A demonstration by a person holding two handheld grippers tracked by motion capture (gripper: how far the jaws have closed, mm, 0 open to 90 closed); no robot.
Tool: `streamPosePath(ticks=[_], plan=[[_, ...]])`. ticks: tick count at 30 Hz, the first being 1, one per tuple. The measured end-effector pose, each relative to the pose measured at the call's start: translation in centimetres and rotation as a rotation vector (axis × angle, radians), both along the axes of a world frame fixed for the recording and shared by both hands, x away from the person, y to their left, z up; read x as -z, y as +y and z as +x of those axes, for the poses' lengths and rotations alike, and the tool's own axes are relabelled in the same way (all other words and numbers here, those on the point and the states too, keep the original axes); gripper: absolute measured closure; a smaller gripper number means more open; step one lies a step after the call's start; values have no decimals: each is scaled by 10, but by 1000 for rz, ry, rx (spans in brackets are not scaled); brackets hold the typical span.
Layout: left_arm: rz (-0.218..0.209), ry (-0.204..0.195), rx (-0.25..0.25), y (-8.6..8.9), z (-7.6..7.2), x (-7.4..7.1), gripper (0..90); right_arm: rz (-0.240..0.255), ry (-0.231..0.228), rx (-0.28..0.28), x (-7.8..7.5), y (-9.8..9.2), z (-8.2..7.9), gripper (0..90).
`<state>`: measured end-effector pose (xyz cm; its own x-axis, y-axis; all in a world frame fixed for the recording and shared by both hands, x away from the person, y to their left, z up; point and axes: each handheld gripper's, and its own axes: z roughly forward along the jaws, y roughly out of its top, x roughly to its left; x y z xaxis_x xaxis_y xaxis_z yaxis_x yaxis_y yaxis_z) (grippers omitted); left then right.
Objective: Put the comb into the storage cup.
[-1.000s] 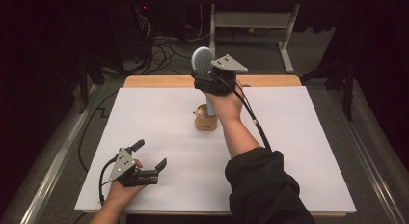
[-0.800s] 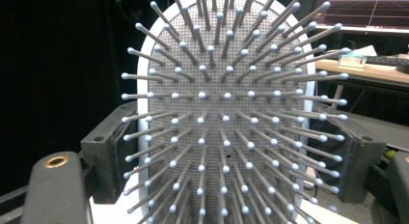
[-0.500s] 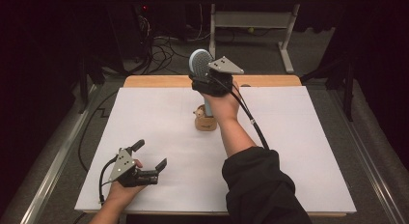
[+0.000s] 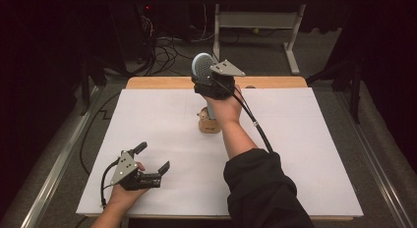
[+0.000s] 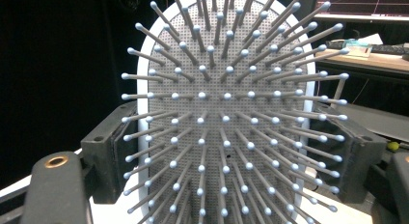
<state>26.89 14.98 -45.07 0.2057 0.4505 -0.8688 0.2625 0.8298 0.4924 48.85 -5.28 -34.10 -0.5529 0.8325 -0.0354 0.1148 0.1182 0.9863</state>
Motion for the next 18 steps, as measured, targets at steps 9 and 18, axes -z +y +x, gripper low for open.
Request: streamPosePath(ticks=[9, 18], plan=[[13, -11, 6, -1, 0, 1, 1, -32, 14, -3, 8, 2, -2, 205], [14, 2, 10, -2, -1, 2, 1, -40, 32, 3, 19, -1, -2, 204]])
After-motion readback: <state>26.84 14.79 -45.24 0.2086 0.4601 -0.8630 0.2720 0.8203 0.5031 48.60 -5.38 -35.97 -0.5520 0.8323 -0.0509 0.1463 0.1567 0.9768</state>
